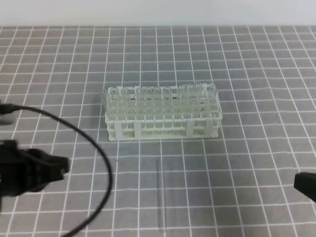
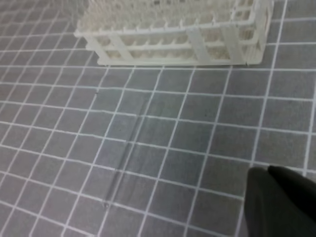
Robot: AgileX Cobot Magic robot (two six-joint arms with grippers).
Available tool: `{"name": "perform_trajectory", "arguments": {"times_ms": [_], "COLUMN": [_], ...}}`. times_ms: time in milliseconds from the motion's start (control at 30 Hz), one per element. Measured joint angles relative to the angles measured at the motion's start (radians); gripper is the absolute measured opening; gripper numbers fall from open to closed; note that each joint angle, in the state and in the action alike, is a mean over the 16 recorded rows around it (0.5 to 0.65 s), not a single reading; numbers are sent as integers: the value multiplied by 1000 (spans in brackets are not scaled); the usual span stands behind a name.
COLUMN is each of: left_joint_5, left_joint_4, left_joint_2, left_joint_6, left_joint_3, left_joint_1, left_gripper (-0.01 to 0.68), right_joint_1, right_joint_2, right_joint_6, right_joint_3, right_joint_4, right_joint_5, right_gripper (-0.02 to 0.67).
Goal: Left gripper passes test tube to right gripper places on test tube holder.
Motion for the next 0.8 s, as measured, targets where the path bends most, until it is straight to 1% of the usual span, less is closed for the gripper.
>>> {"name": "perform_trajectory", "arguments": {"times_ms": [100,167,300,433,633,800], "left_joint_5": [5,-6,-17,2,83,152], "left_joint_4": [-60,-85,-73,-8,136,247], "left_joint_2": [91,152,278,399,559,645], "left_joint_6": [43,43,-41,-162,-348,-438], "left_joint_3": [-27,-42,-90,-162,-319,-435], "left_joint_1": [-66,-124,-259,-382,-551,-632], "left_gripper": [0,0,0,0,0,0], "right_joint_1": [0,0,0,0,0,0], "right_joint_2": [50,70,90,93,93,92], "right_joint_6": [1,1,0,0,-1,-1], "right_joint_3": [-26,-38,-50,-52,-53,-53], "right_joint_4": [-22,-33,-47,-53,-57,-61], "right_joint_5": [32,44,50,56,73,92], "right_gripper": [-1,-1,-1,-1,-1,-1]}}
